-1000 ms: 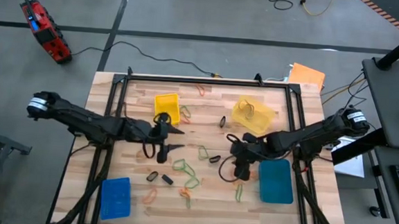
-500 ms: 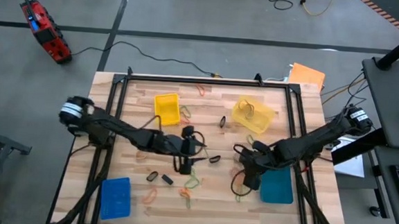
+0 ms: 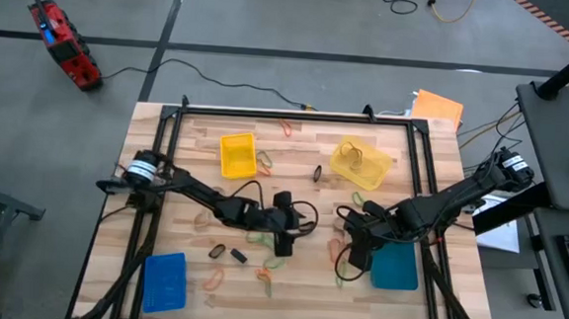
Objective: Sort rubber bands into baskets
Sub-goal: Put the black rubber band into the left yellow bin
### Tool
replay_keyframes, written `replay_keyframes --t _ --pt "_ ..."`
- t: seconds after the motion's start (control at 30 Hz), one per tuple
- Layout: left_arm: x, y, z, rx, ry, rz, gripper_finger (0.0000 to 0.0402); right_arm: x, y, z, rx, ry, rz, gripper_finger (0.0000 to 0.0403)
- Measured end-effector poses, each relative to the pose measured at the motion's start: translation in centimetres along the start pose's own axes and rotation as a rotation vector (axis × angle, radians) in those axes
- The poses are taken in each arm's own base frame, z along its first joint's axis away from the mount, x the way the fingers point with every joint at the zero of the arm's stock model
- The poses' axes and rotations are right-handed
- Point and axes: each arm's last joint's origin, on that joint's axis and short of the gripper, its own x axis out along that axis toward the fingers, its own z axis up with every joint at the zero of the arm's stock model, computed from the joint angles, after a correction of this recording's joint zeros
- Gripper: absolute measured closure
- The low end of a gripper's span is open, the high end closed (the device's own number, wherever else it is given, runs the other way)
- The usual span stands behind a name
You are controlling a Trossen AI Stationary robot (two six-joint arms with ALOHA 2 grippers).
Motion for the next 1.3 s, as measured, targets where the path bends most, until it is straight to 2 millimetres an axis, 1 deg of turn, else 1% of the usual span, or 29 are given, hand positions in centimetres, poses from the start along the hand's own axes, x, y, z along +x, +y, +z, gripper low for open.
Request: replay_keyframes --t 0.27,0.5,0.6,0.7,0.83,0.97,1.1,1.17,1.3 --pt "1.7 -0.2 -1.7 -0.042 0.014 0.022 0.0182 0.0 0.0 0.0 0.000 -0.006 -0.004 0.0219" --pt "2.3 -0.2 -2.5 -0.040 0.027 0.026 0.0182 0.0 0.0 0.0 0.008 -0.013 -0.012 0.0220" --pt "2.4 -0.2 -2.6 -0.040 0.028 0.026 0.0194 0.0 0.0 0.0 0.007 -0.013 -0.012 0.0220" --pt "2.5 -0.2 -2.8 -0.037 0.036 0.026 0.0217 0.0 0.0 0.0 0.007 -0.013 -0.013 0.0218" --pt "2.5 -0.2 -2.8 -0.038 0.033 0.026 0.0260 0.0 0.0 0.0 0.006 -0.014 -0.013 0.0218" --pt "2.5 -0.2 -2.8 -0.037 0.034 0.026 0.0316 0.0 0.0 0.0 0.006 -0.015 -0.015 0.0218" --pt "2.5 -0.3 -2.8 -0.032 0.035 0.025 0.0383 0.0 -0.1 0.1 0.005 -0.026 -0.026 0.0220" --pt "2.5 -0.3 -2.8 -0.030 0.035 0.025 0.0395 0.0 -0.1 0.1 0.004 -0.032 -0.033 0.0220" --pt "2.2 -0.2 -2.4 -0.021 0.024 0.023 0.0399 0.0 -0.1 0.1 0.004 -0.033 -0.034 0.0218"
